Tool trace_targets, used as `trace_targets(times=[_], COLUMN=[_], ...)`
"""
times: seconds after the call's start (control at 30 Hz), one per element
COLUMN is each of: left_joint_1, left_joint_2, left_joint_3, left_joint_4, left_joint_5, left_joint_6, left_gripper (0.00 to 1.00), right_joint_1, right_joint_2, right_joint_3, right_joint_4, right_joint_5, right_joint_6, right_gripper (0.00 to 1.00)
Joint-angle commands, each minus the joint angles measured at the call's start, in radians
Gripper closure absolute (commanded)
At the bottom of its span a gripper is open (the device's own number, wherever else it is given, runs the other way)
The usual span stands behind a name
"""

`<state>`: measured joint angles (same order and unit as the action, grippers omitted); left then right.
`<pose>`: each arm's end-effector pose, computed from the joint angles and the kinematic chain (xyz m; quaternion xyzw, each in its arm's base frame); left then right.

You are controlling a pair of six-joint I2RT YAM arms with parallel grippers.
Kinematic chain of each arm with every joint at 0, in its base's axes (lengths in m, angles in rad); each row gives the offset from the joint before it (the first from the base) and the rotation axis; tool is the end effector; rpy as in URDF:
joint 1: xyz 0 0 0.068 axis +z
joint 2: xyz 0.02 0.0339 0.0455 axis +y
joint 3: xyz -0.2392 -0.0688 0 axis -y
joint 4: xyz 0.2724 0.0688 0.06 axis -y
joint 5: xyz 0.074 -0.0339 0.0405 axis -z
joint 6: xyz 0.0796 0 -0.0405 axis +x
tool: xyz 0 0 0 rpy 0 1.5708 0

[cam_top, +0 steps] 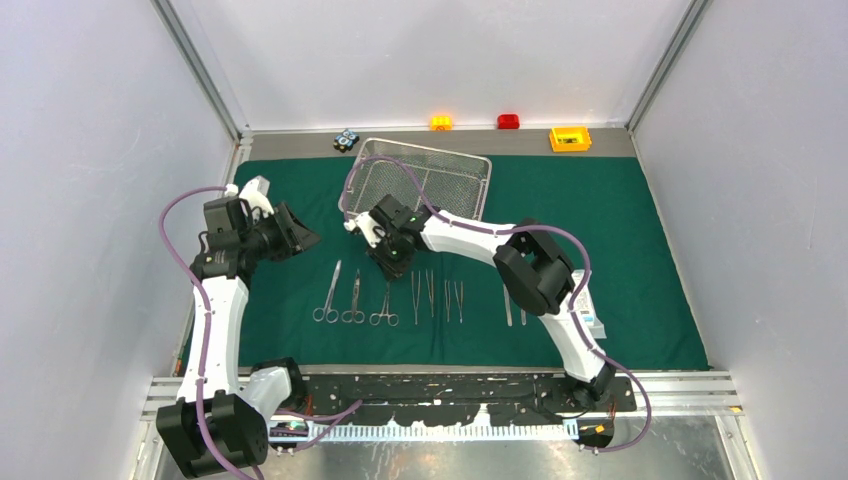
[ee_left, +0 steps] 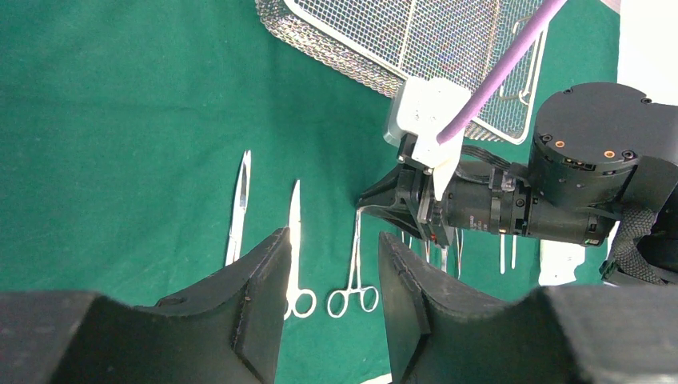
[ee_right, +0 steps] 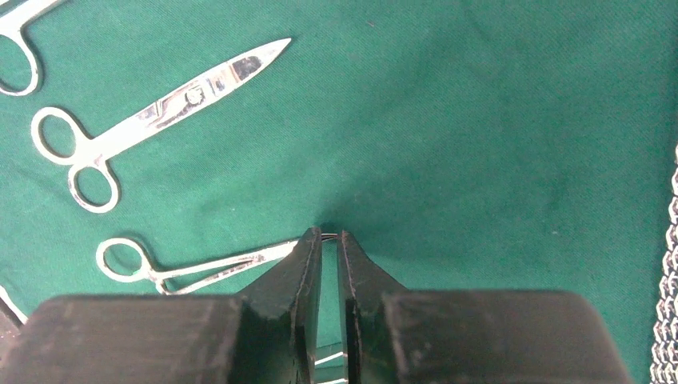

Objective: Open and lay out the surgical kit
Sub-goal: Place the medical item in the surgical kit.

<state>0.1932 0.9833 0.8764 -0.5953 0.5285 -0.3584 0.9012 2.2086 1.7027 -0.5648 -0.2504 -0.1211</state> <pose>0.2762 0.0131 0.2510 -0.1327 0.8725 -0.2696 0.3852 0.2963 0.4060 0.0935 -0.4972 0.8233 0.2053 0.1811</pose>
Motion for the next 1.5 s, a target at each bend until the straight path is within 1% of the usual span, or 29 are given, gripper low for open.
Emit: trace_targets(times=[0.0, 0.4, 0.5, 0.6, 0.7, 0.93, 1.07, 1.27, 1.4, 1.47], left_joint_1=[0.009, 0.008, 0.008, 0.009, 0.009, 0.008, 0.011, 0.022, 0.026, 0.028], left_joint_2=[-0.018, -0.019, -0.019, -0.018, -0.016, -0.005, 0.004, 0.010, 0.012, 0.012], left_joint_3=[0.003, -0.001, -0.001, 0.001, 0.005, 0.030, 0.049, 0.070, 0.075, 0.073], left_joint_4=[0.030, 0.028, 0.029, 0.028, 0.029, 0.017, 0.012, 0.008, 0.006, 0.006], left_joint_5=[0.023, 0.026, 0.026, 0.026, 0.020, 0.001, -0.010, -0.028, -0.035, -0.035], left_joint_6=[0.014, 0.013, 0.013, 0.014, 0.019, 0.038, 0.038, 0.038, 0.039, 0.038], left_gripper=[0.54, 0.54, 0.54, 0.54, 0.54, 0.54, 0.54, 0.54, 0.54, 0.54], right_joint_1=[0.004, 0.004, 0.004, 0.002, 0.002, 0.009, 0.040, 0.104, 0.146, 0.156], right_joint_2=[0.014, -0.008, -0.029, -0.060, -0.102, -0.206, -0.234, -0.246, -0.241, -0.233], right_joint_3=[0.043, 0.047, 0.041, 0.029, 0.008, -0.086, -0.158, -0.240, -0.261, -0.262], right_joint_4=[0.001, -0.001, -0.001, 0.000, 0.006, 0.022, 0.027, 0.034, 0.043, 0.046], right_joint_5=[-0.018, -0.005, 0.002, 0.003, 0.003, -0.004, -0.011, 0.004, 0.020, 0.027], right_joint_6=[0.013, 0.015, 0.014, 0.017, 0.018, -0.004, -0.038, -0.087, -0.103, -0.104], right_gripper=[0.83, 0.85, 0.81, 0.73, 0.68, 0.67, 0.67, 0.66, 0.63, 0.62])
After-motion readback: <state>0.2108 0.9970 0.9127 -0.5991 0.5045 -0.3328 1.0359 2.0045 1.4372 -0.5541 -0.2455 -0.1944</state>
